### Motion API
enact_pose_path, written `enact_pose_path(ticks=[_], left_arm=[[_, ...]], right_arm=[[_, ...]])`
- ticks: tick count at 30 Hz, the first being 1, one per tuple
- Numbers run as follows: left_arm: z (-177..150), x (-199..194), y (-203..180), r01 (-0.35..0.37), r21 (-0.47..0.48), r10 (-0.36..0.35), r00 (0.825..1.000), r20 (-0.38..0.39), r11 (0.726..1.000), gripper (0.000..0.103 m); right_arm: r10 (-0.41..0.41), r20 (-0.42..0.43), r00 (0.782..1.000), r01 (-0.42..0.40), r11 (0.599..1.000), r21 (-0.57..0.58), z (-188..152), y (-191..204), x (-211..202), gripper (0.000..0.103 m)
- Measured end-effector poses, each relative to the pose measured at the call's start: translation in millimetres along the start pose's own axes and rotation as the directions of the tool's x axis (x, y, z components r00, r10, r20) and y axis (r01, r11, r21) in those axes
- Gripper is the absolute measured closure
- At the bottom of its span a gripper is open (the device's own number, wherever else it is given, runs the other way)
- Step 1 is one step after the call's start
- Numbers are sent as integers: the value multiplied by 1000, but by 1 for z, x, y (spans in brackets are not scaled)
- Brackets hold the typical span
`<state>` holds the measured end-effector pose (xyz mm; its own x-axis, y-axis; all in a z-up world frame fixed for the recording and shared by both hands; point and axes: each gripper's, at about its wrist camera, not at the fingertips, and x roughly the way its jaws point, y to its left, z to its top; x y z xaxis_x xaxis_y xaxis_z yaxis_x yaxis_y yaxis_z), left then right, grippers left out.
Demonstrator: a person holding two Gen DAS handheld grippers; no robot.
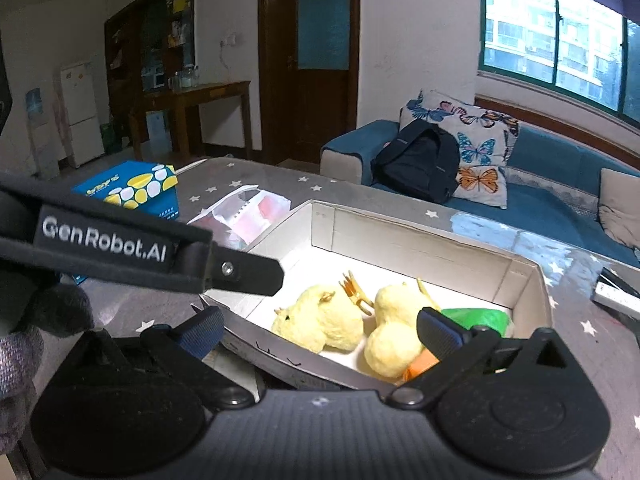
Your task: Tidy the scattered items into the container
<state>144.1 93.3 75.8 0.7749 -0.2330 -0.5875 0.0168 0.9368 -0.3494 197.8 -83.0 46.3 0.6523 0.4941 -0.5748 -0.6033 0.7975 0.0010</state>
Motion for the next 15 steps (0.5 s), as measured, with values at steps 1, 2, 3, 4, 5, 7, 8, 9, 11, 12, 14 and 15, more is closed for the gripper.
enact_pose_path(ticks=[1,2,3,4,5,7,8,9,11,12,14,15], left_arm=[[-2,-1,-2,-3,8,3,1000,1,1000,65],[-4,-3,-4,-6,16,6,1000,3,1000,65],[-6,-5,-6,-11,24,11,1000,5,1000,65],[-8,-7,-8,-18,36,18,1000,6,999,65],[-10,-9,-11,-24,49,24,1000,10,998,65],[-15,-12,-15,-37,67,36,999,15,997,65],[-17,-14,-17,-41,73,40,999,16,997,65],[-19,-15,-17,-45,77,44,999,18,996,65],[-24,-18,-20,-55,83,54,998,21,995,65],[-26,-19,-21,-61,89,59,998,23,994,65],[-32,-21,-23,-70,103,68,997,22,992,65],[-34,-22,-23,-73,108,72,997,18,991,65]], right_arm=[[-2,2,1000,2,1000,2,-1,1,-2,0],[-4,3,1000,4,1000,3,-3,2,-5,0],[-8,4,1000,8,1000,4,-4,2,-7,0],[-14,6,1000,14,1000,4,-6,3,-9,0],[-22,9,1000,22,1000,5,-7,3,-11,0],[-31,16,999,30,1000,7,-11,4,-17,0],[-33,19,999,33,999,9,-13,4,-19,0],[-37,20,999,36,999,10,-16,4,-21,0],[-50,23,998,49,999,14,-20,4,-26,0],[-55,26,998,55,998,17,-22,4,-28,0],[-61,28,998,60,998,25,-26,3,-32,0],[-62,26,998,62,998,27,-28,3,-34,0]])
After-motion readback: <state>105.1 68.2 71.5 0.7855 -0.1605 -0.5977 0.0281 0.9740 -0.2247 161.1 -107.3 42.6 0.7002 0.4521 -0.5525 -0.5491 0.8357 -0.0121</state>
